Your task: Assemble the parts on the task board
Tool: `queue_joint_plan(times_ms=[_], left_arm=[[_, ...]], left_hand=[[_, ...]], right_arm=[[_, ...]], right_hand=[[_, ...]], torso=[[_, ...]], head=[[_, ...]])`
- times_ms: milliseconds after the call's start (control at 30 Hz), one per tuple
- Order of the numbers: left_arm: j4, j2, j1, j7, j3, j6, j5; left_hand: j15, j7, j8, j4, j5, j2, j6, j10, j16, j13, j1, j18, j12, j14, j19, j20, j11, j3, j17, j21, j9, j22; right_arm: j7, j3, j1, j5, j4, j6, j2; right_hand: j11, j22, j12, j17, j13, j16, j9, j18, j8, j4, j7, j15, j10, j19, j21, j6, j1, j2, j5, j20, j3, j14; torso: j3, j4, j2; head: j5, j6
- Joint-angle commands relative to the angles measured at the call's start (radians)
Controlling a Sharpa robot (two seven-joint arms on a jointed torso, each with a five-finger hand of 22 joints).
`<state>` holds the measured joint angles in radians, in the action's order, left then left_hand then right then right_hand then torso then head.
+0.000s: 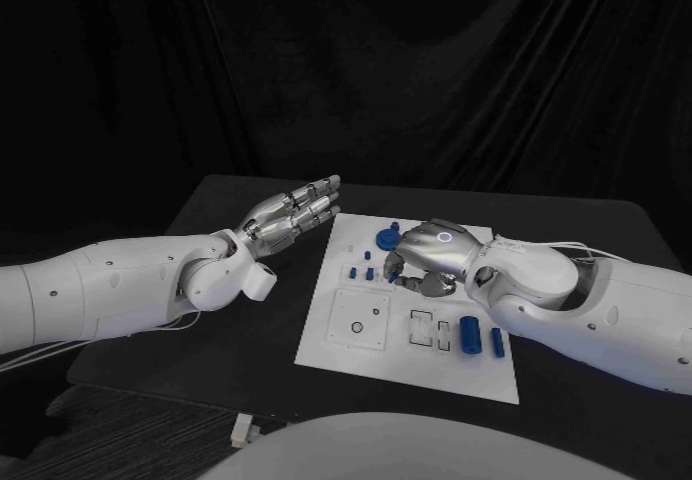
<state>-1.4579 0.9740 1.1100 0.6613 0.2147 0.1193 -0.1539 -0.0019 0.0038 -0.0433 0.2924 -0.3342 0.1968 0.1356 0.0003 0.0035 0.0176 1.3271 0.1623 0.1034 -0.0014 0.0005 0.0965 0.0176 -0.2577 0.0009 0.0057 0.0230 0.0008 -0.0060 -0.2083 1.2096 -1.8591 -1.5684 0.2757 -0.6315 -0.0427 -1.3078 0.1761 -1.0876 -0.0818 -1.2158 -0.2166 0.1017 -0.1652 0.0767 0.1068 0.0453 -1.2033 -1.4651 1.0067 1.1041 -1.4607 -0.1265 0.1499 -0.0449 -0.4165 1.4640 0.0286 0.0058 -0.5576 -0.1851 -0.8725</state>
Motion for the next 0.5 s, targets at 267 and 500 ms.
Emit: queue_joint_plan(times_ms=[267,500], left_arm=[[-0.007,0.002,-0.005,0.074,-0.001,-0.025,0.007],[-0.007,0.001,-0.005,0.075,-0.001,-0.022,0.007]], left_hand=[[0.01,0.04,-0.014,-0.001,-0.023,0.016,0.064,0.0,-0.004,-0.001,-0.002,-0.008,0.0,0.001,0.0,-0.005,-0.023,-0.003,-0.001,-0.006,0.008,-0.001],[0.011,0.036,-0.01,-0.003,-0.042,0.018,0.051,0.0,-0.004,-0.001,0.01,-0.008,-0.003,0.001,0.0,-0.004,-0.02,0.001,-0.001,-0.006,0.005,-0.001]], right_arm=[[-0.026,0.001,-0.049,-0.04,0.049,-0.014,0.059],[-0.034,0.001,-0.067,-0.053,0.074,-0.002,0.079]], right_hand=[[-0.006,-0.134,-0.004,-0.004,0.001,-0.002,0.001,-0.009,0.006,-0.005,0.005,-0.007,0.001,-0.021,0.003,-0.003,0.0,-0.007,0.002,-0.009,0.004,0.023],[-0.008,-0.134,-0.006,-0.005,0.002,-0.003,0.002,-0.009,0.01,-0.008,0.008,-0.011,-0.001,-0.022,0.004,-0.003,-0.002,-0.008,0.013,-0.012,0.001,0.024]], torso=[[0.0001,-0.0001,0.001],[0.0001,-0.0011,0.0]], head=[[-0.007,0.0],[-0.01,0.0]])
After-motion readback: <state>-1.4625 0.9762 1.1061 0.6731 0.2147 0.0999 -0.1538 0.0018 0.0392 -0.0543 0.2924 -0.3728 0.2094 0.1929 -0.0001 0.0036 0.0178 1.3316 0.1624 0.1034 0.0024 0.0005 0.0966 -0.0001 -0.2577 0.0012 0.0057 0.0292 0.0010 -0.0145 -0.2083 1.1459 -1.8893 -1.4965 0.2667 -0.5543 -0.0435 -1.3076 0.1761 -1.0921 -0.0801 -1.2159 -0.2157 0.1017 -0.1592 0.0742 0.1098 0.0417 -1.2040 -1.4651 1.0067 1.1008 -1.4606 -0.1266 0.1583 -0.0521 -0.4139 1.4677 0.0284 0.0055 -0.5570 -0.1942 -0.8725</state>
